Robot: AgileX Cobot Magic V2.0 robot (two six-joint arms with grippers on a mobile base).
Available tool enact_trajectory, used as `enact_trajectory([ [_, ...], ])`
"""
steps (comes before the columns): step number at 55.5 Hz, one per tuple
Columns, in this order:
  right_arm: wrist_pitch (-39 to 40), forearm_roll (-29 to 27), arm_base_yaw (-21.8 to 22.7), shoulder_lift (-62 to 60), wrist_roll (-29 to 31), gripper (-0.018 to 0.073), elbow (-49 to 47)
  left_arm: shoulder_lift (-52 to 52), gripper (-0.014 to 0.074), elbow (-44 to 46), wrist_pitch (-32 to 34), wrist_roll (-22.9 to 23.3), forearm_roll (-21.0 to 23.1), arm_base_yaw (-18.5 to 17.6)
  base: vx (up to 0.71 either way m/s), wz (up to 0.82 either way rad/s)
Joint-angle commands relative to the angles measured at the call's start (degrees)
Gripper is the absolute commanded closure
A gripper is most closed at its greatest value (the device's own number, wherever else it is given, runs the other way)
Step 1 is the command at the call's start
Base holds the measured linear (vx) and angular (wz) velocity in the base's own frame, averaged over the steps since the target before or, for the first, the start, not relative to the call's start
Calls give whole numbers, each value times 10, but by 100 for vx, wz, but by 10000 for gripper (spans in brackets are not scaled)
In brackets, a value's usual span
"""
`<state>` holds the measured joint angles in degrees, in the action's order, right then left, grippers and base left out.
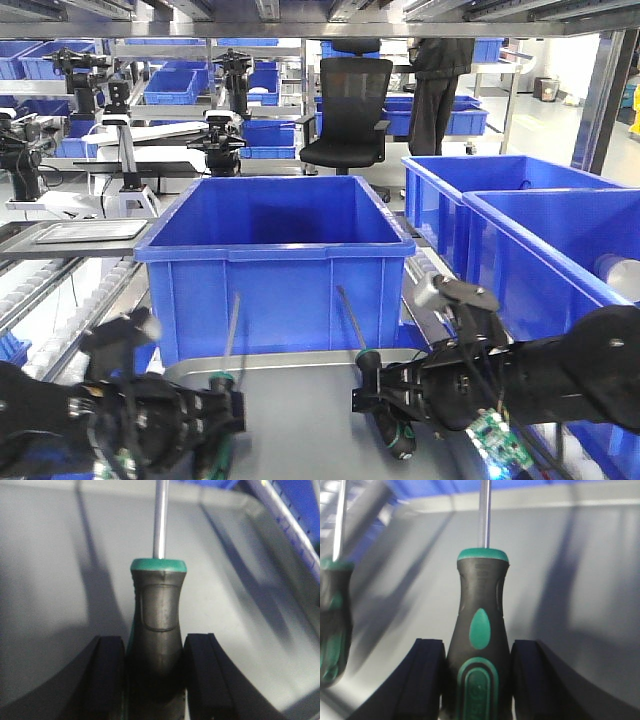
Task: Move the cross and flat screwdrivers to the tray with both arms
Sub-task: 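Lower both held screwdrivers onto the grey tray, then open both grippers and lift them away from the screwdrivers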
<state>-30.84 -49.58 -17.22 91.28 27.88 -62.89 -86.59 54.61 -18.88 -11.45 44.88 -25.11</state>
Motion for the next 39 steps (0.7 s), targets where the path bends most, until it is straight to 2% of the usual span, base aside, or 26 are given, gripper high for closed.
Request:
enact_trajectory([
  [1, 28, -22, 0, 0, 2, 567, -22, 8, 594, 19, 57, -5, 36, -10, 0, 0],
  [11, 42, -20, 1, 18, 15, 549, -22, -5, 559, 19, 66, -8, 35, -12, 0, 0],
  [19, 37, -22, 1, 18, 34, 458, -22, -7, 431, 19, 65, -8, 35, -12, 0, 0],
  [23, 32, -22, 1, 18, 39, 371, -22, -7, 338, 19, 60, -8, 35, -12, 0, 0],
  [32, 22, -22, 1, 18, 42, 113, -22, -5, 137, 19, 55, -8, 35, -12, 0, 0],
  [39, 7, -20, 1, 13, 43, -60, -22, 2, 42, 19, 45, -10, 34, -12, 0, 0],
])
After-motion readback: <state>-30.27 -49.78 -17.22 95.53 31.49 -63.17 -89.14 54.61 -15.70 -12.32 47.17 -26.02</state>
